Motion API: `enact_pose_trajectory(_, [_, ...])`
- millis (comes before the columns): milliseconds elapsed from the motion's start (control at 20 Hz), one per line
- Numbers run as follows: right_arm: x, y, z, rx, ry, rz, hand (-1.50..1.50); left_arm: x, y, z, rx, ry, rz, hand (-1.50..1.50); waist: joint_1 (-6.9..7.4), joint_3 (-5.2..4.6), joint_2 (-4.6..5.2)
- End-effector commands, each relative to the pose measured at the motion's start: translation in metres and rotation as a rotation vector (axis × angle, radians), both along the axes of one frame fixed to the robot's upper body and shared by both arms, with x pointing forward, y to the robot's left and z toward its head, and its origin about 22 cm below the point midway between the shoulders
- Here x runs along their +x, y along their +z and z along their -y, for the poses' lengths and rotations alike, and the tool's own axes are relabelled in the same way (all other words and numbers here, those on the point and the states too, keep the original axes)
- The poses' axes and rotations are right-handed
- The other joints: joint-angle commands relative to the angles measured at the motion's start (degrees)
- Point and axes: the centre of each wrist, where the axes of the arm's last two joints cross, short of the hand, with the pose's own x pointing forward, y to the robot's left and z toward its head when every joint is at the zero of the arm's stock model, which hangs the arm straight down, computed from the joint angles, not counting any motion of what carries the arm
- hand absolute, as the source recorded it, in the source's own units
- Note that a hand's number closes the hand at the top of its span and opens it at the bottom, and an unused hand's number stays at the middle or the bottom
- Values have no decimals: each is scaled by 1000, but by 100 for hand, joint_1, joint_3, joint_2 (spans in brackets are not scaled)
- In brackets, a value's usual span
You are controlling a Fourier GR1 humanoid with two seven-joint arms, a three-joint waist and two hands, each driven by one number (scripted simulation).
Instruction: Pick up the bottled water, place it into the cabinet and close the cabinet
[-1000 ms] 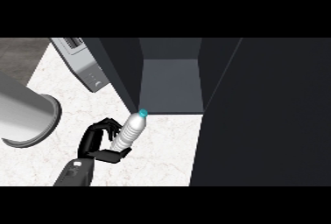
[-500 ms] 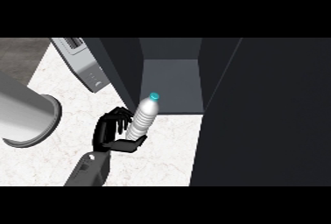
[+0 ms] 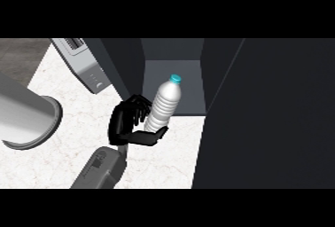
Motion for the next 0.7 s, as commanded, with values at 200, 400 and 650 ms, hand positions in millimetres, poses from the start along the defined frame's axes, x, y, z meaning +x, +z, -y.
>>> enact_pose_trajectory(200, [-15,10,12,-24,-33,23,-150,20,49,47,-1,16,6,150,-34,-1,20])
enact_pose_trajectory(400, [-29,15,14,-2,-28,52,-150,41,59,47,55,44,-40,150,-76,0,20])
enact_pose_trajectory(650, [-17,4,17,16,-42,37,-150,51,63,62,88,71,-81,150,-87,1,32])
